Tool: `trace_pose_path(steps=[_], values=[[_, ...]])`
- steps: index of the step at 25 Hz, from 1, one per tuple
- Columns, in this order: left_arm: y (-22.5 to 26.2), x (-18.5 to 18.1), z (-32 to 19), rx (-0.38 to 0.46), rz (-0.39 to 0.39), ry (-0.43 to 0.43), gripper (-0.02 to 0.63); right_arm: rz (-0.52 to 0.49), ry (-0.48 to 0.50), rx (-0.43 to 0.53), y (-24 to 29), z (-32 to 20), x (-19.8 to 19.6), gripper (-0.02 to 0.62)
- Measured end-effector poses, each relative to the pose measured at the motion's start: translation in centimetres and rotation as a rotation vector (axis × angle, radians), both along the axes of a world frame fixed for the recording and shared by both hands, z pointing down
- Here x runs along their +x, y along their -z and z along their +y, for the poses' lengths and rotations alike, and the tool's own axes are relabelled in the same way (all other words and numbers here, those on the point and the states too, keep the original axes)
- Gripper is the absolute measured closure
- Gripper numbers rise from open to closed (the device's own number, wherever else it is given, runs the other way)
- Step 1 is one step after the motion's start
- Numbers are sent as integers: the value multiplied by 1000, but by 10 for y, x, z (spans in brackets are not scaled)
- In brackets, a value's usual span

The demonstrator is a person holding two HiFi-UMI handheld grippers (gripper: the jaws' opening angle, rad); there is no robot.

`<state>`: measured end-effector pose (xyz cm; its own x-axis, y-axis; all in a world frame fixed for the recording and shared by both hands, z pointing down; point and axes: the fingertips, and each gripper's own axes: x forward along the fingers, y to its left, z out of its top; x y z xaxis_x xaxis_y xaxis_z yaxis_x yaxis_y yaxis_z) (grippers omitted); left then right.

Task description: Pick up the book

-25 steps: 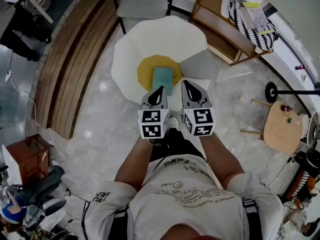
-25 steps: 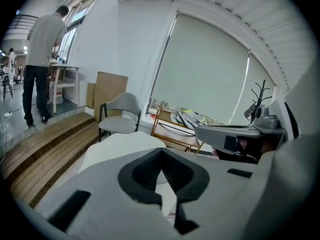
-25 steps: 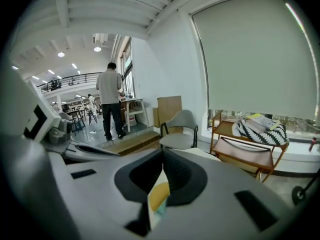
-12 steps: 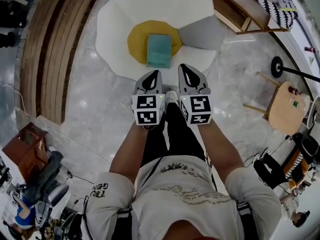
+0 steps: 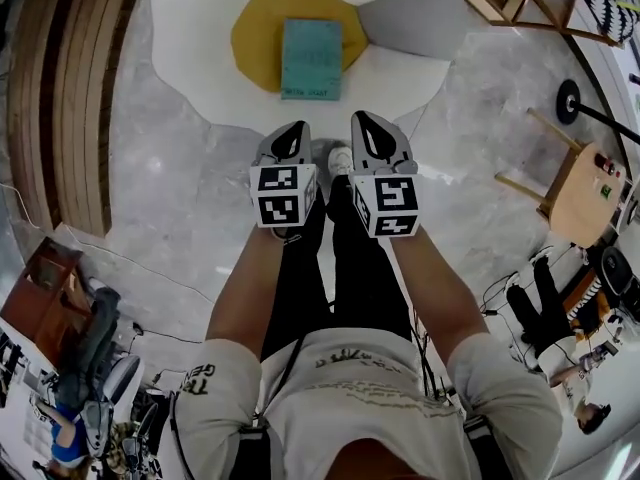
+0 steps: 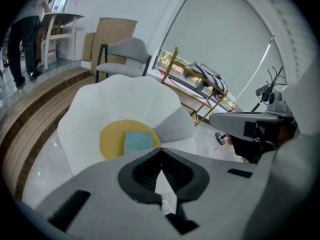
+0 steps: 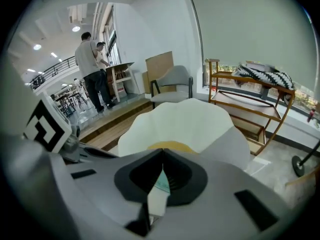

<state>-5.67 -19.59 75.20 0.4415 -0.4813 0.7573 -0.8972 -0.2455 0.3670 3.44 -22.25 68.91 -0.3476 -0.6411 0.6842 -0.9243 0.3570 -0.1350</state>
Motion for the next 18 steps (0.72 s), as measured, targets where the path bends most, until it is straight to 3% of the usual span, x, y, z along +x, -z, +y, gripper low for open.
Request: trace_pose_path(steps=[7,9,12,13,15,18], values=[[-74,-6,8,-106,48,10,588,17,51,-37,-55,2,-16,569],[-92,-1,14,-161,124,32,586,24,65,-47,-67,4,-17,569],[-114,-1,16,-229,283,142,579,35,74,-64,-84,6,-17,569],[-121,-2,15,-242,337,183,538,38,73,-69,-88,7,-17,569],[-133,-6,13,-264,428,247,381,41,70,-79,-96,10,-18,569],[-152,-19,8,-270,488,319,380,42,63,-88,-106,11,-19,569]])
